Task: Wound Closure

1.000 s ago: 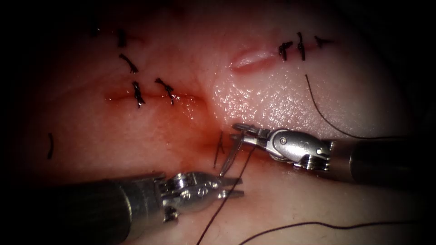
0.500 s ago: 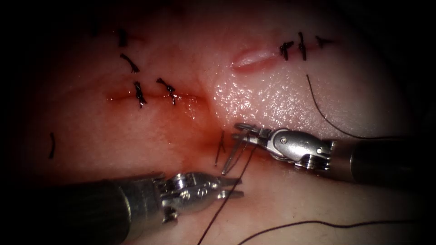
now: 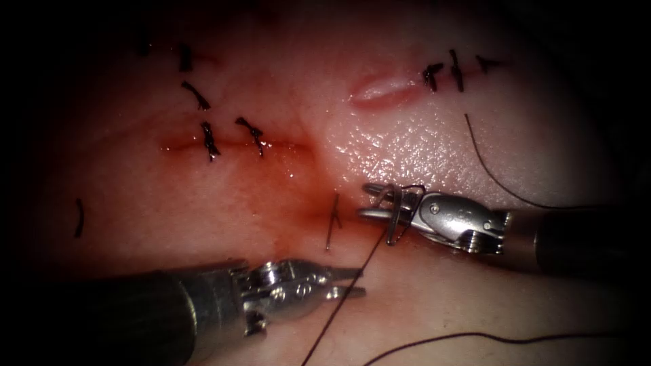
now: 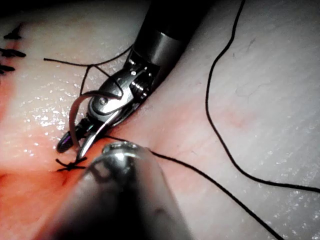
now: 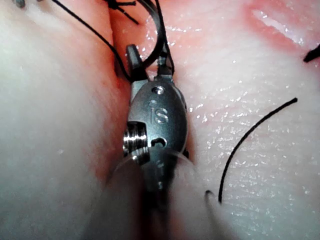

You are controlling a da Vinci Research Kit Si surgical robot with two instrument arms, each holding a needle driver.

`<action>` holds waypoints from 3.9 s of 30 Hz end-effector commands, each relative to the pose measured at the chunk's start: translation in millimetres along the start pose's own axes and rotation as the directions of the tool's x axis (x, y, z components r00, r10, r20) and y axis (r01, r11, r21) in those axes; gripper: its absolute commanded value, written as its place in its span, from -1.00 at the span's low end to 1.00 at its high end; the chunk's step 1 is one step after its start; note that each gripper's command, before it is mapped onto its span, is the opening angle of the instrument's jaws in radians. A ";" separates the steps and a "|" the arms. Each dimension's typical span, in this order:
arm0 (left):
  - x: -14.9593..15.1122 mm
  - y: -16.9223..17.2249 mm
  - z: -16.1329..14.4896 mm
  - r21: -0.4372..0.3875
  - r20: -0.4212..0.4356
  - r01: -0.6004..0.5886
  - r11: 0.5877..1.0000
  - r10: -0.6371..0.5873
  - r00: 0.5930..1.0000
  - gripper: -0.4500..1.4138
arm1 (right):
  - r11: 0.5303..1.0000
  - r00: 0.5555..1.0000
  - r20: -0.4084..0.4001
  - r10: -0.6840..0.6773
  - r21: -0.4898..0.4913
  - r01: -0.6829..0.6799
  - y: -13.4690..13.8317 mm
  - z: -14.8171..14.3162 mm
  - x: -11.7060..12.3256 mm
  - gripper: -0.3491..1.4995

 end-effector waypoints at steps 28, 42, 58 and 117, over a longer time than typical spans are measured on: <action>1.0 0.2 0.7 0.002 0.007 -0.041 0.999 0.041 0.999 -0.35 | 0.969 0.947 -0.272 -0.171 -0.223 0.111 -2.2 -2.3 20.0 0.87; 1.3 0.6 0.7 0.008 0.011 -0.044 0.999 0.043 0.999 -0.35 | 0.898 0.960 -0.147 -0.240 -0.410 0.162 1.6 -4.6 25.0 0.81; 1.1 0.5 0.9 0.006 0.010 -0.045 0.999 0.044 0.999 -0.37 | 0.939 0.930 -0.261 -0.259 -0.292 0.180 1.3 -3.1 29.9 0.49; 1.0 0.6 0.8 0.004 0.012 -0.052 0.999 0.052 0.999 -0.37 | 0.869 0.838 -0.277 -0.470 -0.309 0.386 2.0 -0.4 30.0 -1.00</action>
